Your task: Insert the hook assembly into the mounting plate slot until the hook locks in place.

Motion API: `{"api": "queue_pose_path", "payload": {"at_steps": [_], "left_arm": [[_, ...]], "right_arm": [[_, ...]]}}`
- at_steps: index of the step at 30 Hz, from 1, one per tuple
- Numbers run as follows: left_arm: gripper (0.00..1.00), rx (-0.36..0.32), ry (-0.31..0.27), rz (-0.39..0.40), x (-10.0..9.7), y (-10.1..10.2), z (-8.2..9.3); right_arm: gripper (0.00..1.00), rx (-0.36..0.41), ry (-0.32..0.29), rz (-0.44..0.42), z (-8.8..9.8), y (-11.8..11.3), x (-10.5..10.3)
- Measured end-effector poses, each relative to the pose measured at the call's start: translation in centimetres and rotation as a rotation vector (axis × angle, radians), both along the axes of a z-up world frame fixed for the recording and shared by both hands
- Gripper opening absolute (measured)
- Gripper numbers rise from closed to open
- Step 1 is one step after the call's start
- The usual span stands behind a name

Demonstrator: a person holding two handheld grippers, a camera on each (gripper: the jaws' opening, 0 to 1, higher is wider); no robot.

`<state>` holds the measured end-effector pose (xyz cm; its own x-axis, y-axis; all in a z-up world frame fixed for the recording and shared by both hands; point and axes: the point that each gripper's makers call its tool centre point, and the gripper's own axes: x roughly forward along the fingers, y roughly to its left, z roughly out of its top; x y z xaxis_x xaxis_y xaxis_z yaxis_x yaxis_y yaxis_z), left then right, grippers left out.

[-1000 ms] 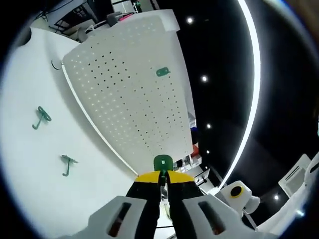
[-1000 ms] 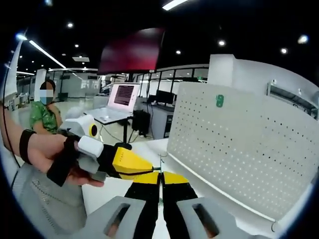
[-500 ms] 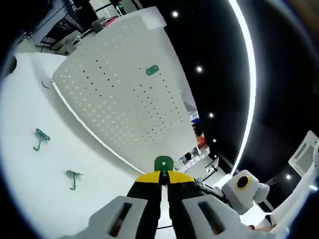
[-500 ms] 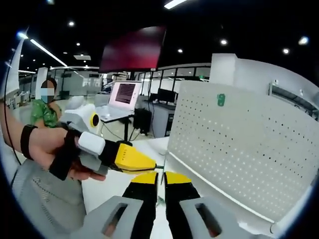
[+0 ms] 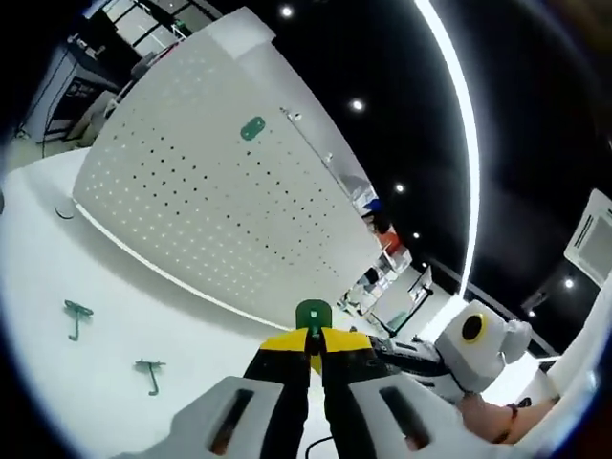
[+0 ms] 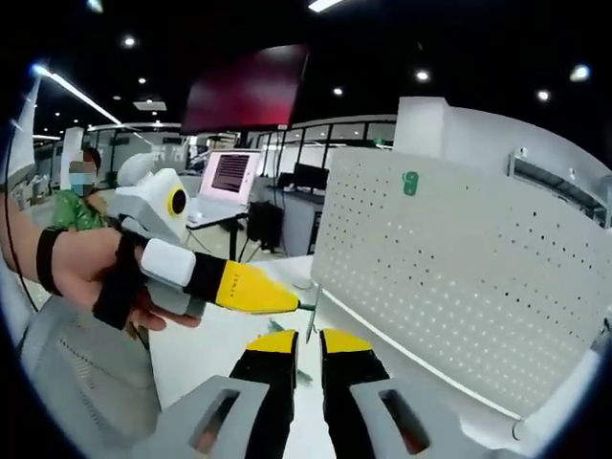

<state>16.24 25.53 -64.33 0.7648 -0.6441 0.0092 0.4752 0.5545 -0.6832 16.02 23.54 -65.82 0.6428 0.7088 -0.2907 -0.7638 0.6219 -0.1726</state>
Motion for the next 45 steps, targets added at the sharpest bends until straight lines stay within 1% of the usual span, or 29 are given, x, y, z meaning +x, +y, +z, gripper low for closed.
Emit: {"api": "queue_pose_path", "payload": {"at_steps": [3,5,7,9,10,12,14,18,21,22,23,24,25,27,28,29,30,33,37,40,45], "left_arm": [[0.03,0.064,-0.012,0.006,0.2,0.1,-0.2],[0.03,0.069,-0.013,0.003,0.3,0.0,-0.1],[0.03,0.074,-0.004,0.006,0.4,0.0,-0.1],[0.03,0.111,-0.035,0.017,0.6,0.1,0.1],[0.03,0.113,-0.036,0.015,0.6,0.0,0.1],[0.03,0.113,-0.035,0.015,0.7,-0.1,0.2],[0.03,0.13,-0.041,0.009,0.8,-0.3,0.2],[0.03,0.17,-0.06,0.005,1.2,-0.5,0.2],[0.03,0.172,-0.072,-0.001,1.5,-0.7,0.6],[0.03,0.181,-0.072,0.004,1.6,-0.8,0.6],[0.03,0.218,-0.088,0.013,1.9,-0.7,0.6],[0.03,0.223,-0.089,0.014,2.0,-0.7,0.6],[0.03,0.22,-0.084,0.02,2.1,-0.7,0.6],[0.03,0.213,-0.079,0.026,2.4,-0.7,0.7],[0.03,0.221,-0.083,0.026,2.4,-0.8,0.7],[0.03,0.251,-0.094,0.025,2.5,-0.8,0.6],[0.03,0.261,-0.094,0.028,2.6,-0.8,0.6],[0.03,0.292,-0.109,0.029,2.8,-0.9,0.6],[0.03,0.283,-0.1,0.041,3.2,-0.8,0.8],[0.03,0.322,-0.119,0.034,3.4,-1.0,0.9],[0.03,0.332,-0.14,0.066,4.1,-0.7,1.5]], "right_arm": [[0.11,0.008,0.007,-0.014,0.0,-0.5,0.0],[0.15,0.021,0.028,-0.028,-0.2,-1.0,0.1],[0.15,0.026,0.036,-0.041,-0.5,-1.4,0.2],[0.17,0.025,0.055,-0.062,-0.9,-2.1,0.2],[0.19,0.027,0.08,-0.071,-1.2,-2.4,0.1],[0.21,0.033,0.08,-0.081,-1.3,-2.9,0.2],[0.23,0.037,0.092,-0.09,-1.5,-3.4,0.0],[0.25,0.018,0.105,-0.098,-2.0,-4.1,-0.4],[0.26,0.021,0.107,-0.105,-2.1,-4.8,-0.8],[0.27,0.02,0.109,-0.105,-2.1,-4.9,-0.9],[0.28,0.019,0.113,-0.113,-2.3,-5.2,-1.0],[0.29,0.02,0.116,-0.116,-2.3,-5.4,-1.0],[0.32,0.034,0.121,-0.121,-2.4,-5.6,-1.1],[0.41,0.051,0.121,-0.132,-2.4,-5.9,-1.1],[0.46,0.052,0.118,-0.138,-2.4,-6.0,-1.0],[0.48,0.051,0.116,-0.144,-2.4,-6.1,-1.0],[0.49,0.049,0.116,-0.151,-2.4,-6.3,-1.0],[0.5,0.055,0.118,-0.155,-2.2,-6.5,-1.1],[0.52,0.071,0.12,-0.171,-2.0,-6.9,-1.0],[0.52,0.08,0.123,-0.182,-1.9,-7.3,-1.0],[0.52,0.085,0.134,-0.191,-2.4,-7.8,-1.3]]}}
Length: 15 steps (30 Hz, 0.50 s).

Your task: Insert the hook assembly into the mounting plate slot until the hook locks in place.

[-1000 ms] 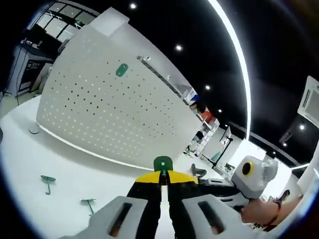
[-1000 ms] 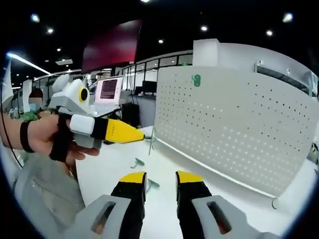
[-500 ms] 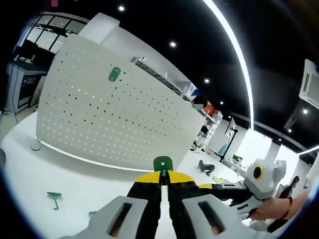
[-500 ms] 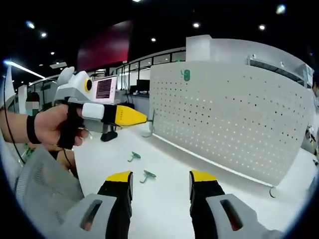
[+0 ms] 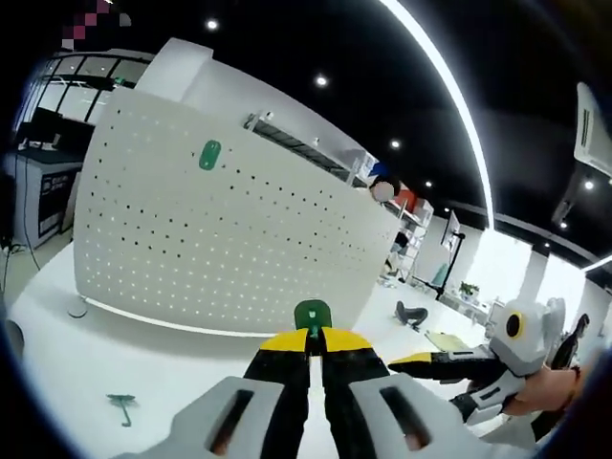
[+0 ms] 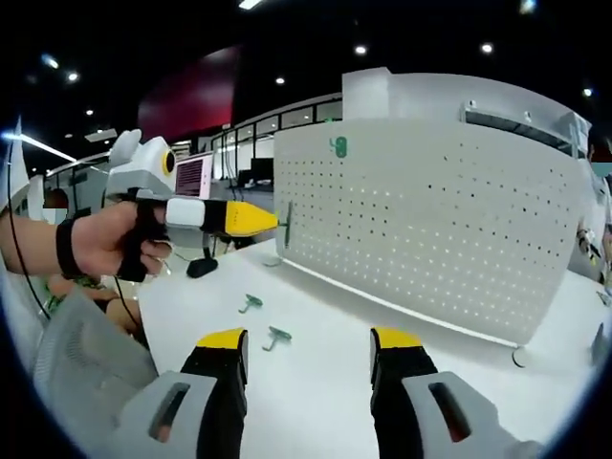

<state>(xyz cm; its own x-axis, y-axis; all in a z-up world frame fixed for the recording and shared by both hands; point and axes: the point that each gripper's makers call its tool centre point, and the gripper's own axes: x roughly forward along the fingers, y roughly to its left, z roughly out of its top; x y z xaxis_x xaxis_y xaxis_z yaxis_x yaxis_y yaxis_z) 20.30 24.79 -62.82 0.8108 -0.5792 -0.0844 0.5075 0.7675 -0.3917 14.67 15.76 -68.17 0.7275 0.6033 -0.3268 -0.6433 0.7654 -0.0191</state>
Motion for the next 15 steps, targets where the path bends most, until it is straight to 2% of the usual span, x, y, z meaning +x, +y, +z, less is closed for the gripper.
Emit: {"api": "queue_pose_path", "payload": {"at_steps": [2,7,15], "left_arm": [[0.03,0.045,-0.009,0.022,0.5,0.2,-0.1],[0.03,0.09,-0.029,0.053,1.4,0.4,0.0],[0.03,0.109,-0.051,0.101,2.9,1.0,1.3]], "right_arm": [[0.52,-0.002,0.001,-0.001,-0.1,-0.2,-0.1],[0.52,0.007,-0.002,-0.017,0.1,-0.5,0.1],[0.53,0.026,-0.002,-0.032,0.1,-0.6,0.0]]}}
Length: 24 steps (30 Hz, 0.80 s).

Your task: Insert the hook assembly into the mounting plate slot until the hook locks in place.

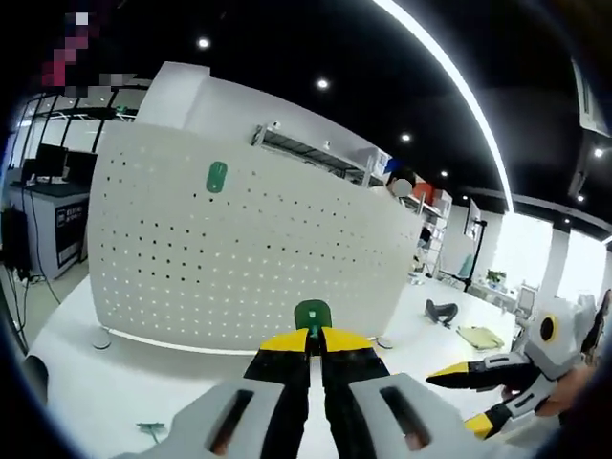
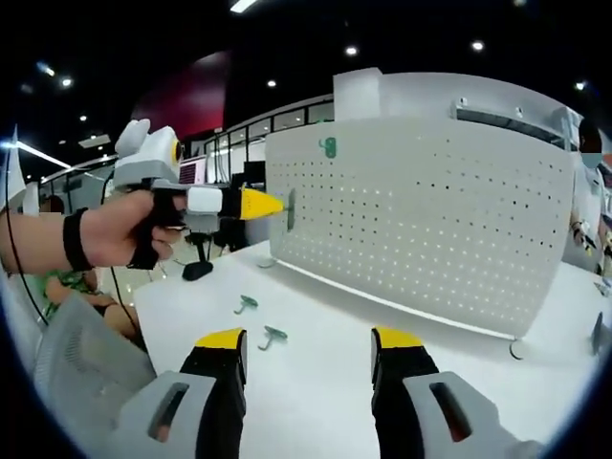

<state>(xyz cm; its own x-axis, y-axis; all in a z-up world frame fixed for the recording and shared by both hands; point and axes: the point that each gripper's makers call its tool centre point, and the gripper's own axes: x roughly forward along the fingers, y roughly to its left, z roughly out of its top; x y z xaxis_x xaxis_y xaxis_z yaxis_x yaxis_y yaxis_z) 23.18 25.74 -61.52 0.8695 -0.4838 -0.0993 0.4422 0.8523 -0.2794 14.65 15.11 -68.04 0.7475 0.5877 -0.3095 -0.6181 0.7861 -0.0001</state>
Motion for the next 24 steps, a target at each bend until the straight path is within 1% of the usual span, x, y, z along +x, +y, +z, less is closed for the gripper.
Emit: {"api": "queue_pose_path", "payload": {"at_steps": [4,5,6,8,11,16,19,22,24], "left_arm": [[0.03,0.015,-0.009,0.03,1.1,0.5,0.9],[0.03,0.027,-0.017,0.044,1.3,0.8,1.1],[0.03,0.058,-0.024,0.065,1.7,1.1,1.2],[0.03,0.07,-0.027,0.076,2.0,1.2,1.6],[0.03,0.091,-0.038,0.097,2.6,1.6,2.1],[0.03,0.109,-0.054,0.11,3.0,1.8,2.6],[0.02,0.131,-0.066,0.113,3.4,1.9,2.9],[0.02,0.135,-0.084,0.116,3.7,1.9,3.3],[0.02,0.135,-0.08,0.113,4.0,1.9,3.3]], "right_arm": [[0.53,0.006,0.001,0.003,-0.1,0.1,-0.2],[0.53,0.006,0.0,0.003,-0.1,0.2,-0.2],[0.53,0.008,-0.001,0.003,0.0,0.2,-0.2],[0.52,0.015,0.006,0.004,0.0,0.3,-0.3],[0.52,0.012,-0.005,-0.002,0.2,0.1,-0.2],[0.53,0.009,-0.015,-0.001,0.5,0.0,-0.1],[0.53,0.011,-0.01,-0.003,0.5,-0.2,-0.1],[0.53,0.005,-0.007,-0.002,0.4,-0.3,-0.3],[0.53,0.007,-0.007,-0.004,0.4,-0.3,-0.4]]}}
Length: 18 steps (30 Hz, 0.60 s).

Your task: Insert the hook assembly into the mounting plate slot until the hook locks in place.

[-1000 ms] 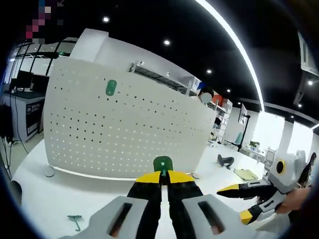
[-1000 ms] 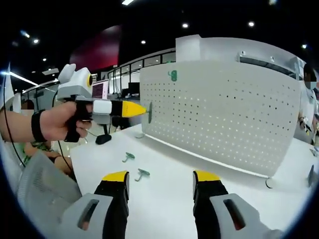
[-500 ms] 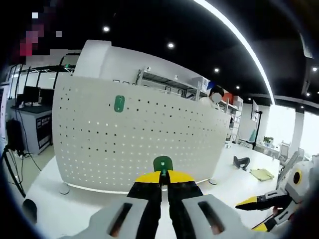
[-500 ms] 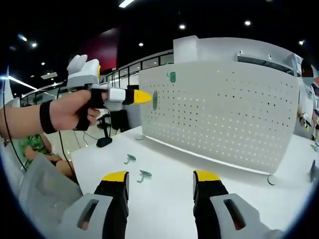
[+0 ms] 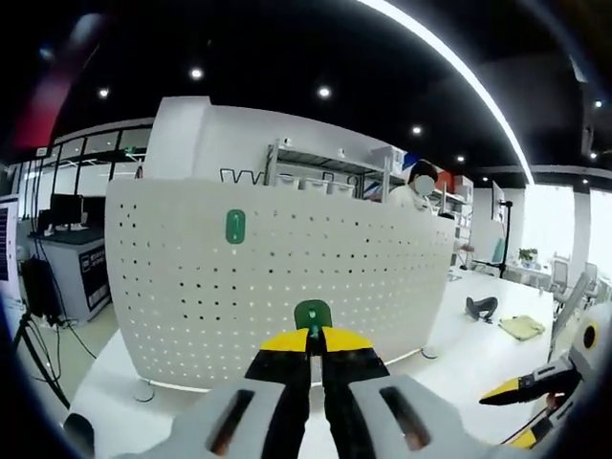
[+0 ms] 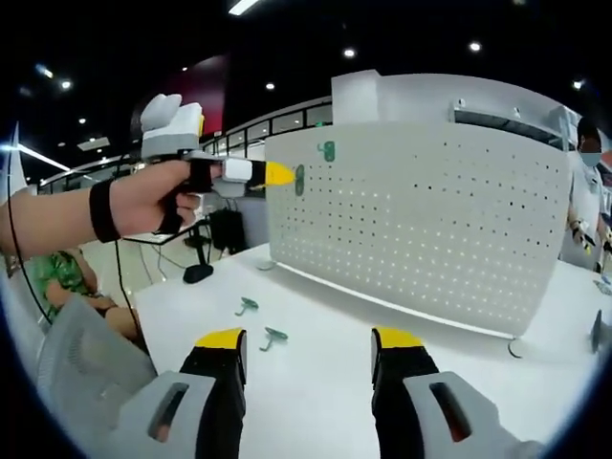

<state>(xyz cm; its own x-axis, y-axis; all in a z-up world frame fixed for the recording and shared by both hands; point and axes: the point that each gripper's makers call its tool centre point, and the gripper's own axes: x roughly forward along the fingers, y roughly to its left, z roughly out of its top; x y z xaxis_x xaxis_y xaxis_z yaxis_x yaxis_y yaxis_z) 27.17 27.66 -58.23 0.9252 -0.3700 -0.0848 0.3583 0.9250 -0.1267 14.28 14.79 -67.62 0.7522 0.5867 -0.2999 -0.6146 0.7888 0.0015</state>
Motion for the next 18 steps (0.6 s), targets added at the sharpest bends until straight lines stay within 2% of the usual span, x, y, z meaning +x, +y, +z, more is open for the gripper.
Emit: {"api": "queue_pose_path", "payload": {"at_steps": [8,13,18], "left_arm": [[0.02,0.006,-0.013,0.006,0.7,0.1,0.5],[0.02,-0.009,-0.025,0.037,1.5,0.8,1.0],[0.02,0.006,-0.051,0.04,2.0,0.9,1.5]], "right_arm": [[0.52,0.003,0.004,-0.009,-0.1,-0.3,0.0],[0.53,0.011,0.001,-0.022,0.0,-0.7,0.0],[0.54,0.017,-0.008,-0.03,0.3,-1.0,0.0]]}}
